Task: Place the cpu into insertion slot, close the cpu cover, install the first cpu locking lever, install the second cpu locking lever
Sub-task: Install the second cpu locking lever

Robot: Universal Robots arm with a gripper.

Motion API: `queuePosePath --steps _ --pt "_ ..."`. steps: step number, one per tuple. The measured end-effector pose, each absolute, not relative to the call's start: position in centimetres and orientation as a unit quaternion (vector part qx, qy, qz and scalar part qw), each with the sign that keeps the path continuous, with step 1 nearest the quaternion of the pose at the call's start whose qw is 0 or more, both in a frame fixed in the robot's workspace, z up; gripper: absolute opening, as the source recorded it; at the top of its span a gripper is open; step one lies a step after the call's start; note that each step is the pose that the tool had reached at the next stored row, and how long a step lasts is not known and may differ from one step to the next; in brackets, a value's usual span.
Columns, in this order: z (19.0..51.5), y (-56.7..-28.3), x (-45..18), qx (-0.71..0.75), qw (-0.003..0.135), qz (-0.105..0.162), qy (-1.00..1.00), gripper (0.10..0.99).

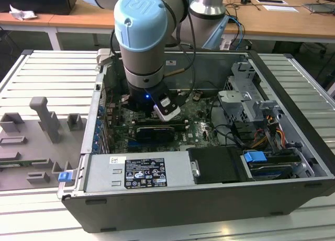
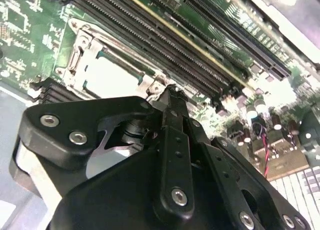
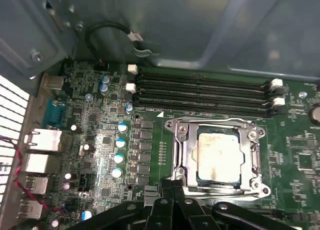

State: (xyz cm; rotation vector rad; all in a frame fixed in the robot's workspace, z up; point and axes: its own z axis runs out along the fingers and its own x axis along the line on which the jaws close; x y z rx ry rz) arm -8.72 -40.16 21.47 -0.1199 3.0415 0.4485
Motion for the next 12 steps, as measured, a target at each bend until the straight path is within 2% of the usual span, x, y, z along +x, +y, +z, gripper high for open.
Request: queuePosePath --steps 5,12 --pt "22.8 -40.2 -8.7 -0.039 0.032 0.146 0.988 0.106" --pt "22.8 -40.2 -8.7 -0.039 0.032 0.146 0.988 0.106"
